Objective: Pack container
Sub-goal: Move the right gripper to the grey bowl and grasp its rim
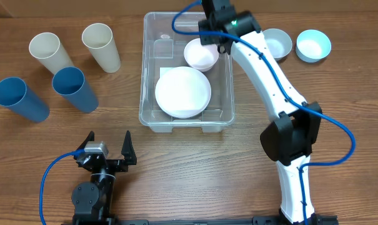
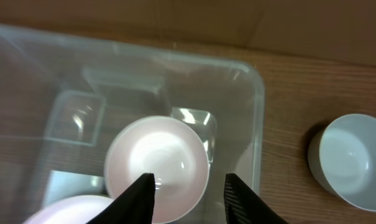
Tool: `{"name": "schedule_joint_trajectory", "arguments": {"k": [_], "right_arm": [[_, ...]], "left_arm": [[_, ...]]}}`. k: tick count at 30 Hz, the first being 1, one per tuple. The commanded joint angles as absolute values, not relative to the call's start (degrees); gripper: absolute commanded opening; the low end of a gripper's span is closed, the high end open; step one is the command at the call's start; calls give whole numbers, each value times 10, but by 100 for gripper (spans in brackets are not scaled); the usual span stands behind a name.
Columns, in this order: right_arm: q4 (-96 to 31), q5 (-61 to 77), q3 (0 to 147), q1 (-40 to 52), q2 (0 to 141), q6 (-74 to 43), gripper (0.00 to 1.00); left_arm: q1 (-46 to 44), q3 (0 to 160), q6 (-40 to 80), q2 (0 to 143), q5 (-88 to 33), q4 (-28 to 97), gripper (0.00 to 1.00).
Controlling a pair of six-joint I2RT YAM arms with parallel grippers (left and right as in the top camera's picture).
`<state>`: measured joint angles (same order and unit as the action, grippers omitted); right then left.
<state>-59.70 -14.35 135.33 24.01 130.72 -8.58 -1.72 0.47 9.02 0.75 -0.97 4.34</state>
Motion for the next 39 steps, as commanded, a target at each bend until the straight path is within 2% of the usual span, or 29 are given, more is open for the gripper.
{"name": "schedule_joint_trajectory", "arguments": {"k": [1, 10, 17, 24, 29, 39], "right_arm": [[-624, -148, 1409, 221, 1252, -140, 44], [-703, -72, 1408, 71, 1244, -211, 46], [-701, 16, 1360, -31, 1254, -213, 47], [-669, 17, 1331, -46, 1330, -211, 46], [-664, 14, 1331, -47, 1385, -264, 41], [-648, 17, 1331, -49, 1468, -288, 41]], "left_arm": [[-11, 3, 86, 3, -6, 44, 100], [-11, 3, 86, 3, -6, 44, 100], [-11, 3, 86, 3, -6, 44, 100], [-11, 3, 86, 3, -6, 44, 100], [-11, 3, 86, 3, -6, 44, 100], [-11, 3, 86, 3, -6, 44, 100]]}}
